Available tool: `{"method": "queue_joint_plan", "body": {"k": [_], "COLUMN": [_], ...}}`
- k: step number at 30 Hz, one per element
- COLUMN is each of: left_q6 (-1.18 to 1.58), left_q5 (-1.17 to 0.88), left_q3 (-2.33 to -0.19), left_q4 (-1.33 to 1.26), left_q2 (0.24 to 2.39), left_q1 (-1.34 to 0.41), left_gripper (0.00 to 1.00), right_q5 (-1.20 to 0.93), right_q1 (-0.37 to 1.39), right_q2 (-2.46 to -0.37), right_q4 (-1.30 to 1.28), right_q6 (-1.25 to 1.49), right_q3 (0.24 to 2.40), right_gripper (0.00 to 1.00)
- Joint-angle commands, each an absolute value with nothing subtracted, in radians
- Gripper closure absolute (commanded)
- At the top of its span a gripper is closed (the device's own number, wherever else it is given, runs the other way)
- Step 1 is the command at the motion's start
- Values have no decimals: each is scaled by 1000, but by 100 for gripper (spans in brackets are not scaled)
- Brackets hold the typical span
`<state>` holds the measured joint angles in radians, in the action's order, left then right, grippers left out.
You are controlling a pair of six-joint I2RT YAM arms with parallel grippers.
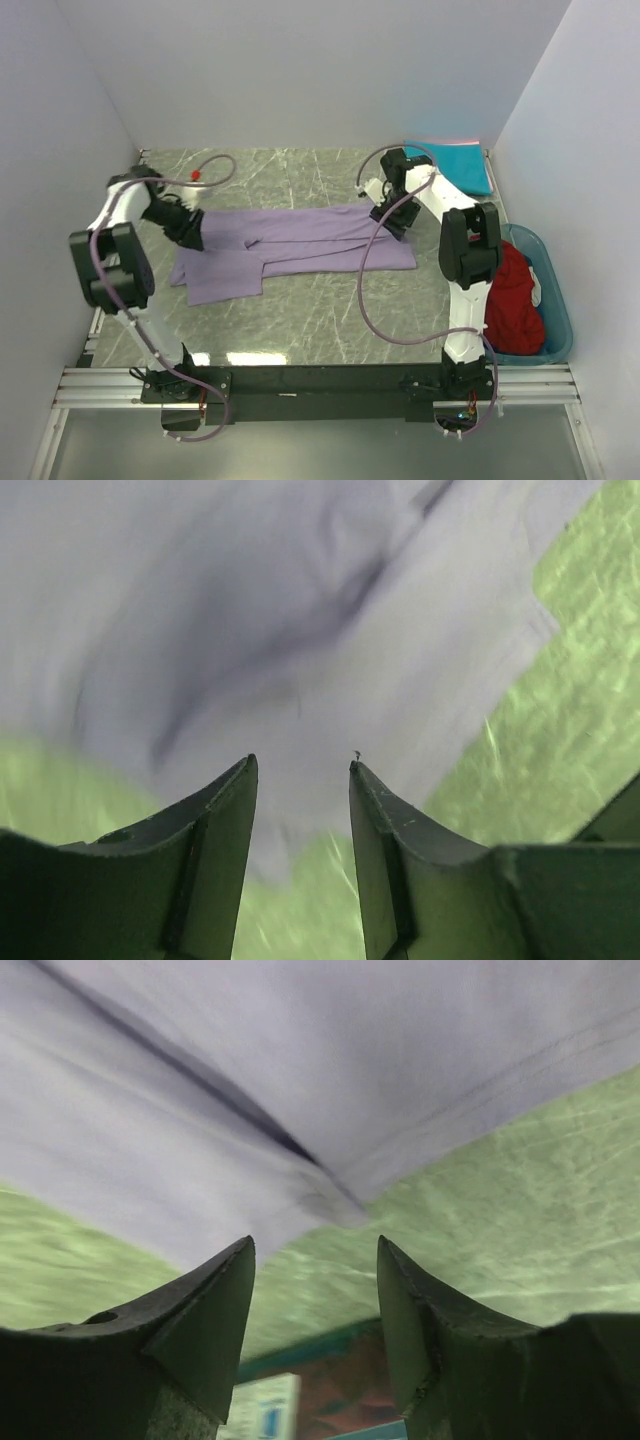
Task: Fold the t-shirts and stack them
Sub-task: Fold the tshirt
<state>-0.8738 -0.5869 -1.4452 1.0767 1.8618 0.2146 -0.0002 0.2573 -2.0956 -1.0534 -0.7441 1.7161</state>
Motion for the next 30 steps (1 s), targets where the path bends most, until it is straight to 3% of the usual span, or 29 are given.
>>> {"method": "queue_joint_plan", "body": {"k": [1,5,10,18,30], "left_q6": [-917,-946,-922,-853,-796], "left_q5": [-657,-598,-520,-400,-402], "left_q3": [-1359,-1168,-954,-879,-851], "left_q4": [1196,1200,1085,939,845], "left_q2": [1709,1620,1529,1519,1503], "left_q1": [316,373,393,393,377], "left_gripper": [52,52,48,43,36], "right_q5": [-168,-381,-494,-449,-362], "right_q1": [313,425,607,860,928], "right_q2": [-1936,-1898,-1899,-2052,-2158], "right_q4": [-1085,-973,-754,-540,-374], "right_q6": [-556,-323,-18,142,377], "right_q3": [1763,1706,1586,1603,1612], "right_gripper": [43,46,45,43,39]}}
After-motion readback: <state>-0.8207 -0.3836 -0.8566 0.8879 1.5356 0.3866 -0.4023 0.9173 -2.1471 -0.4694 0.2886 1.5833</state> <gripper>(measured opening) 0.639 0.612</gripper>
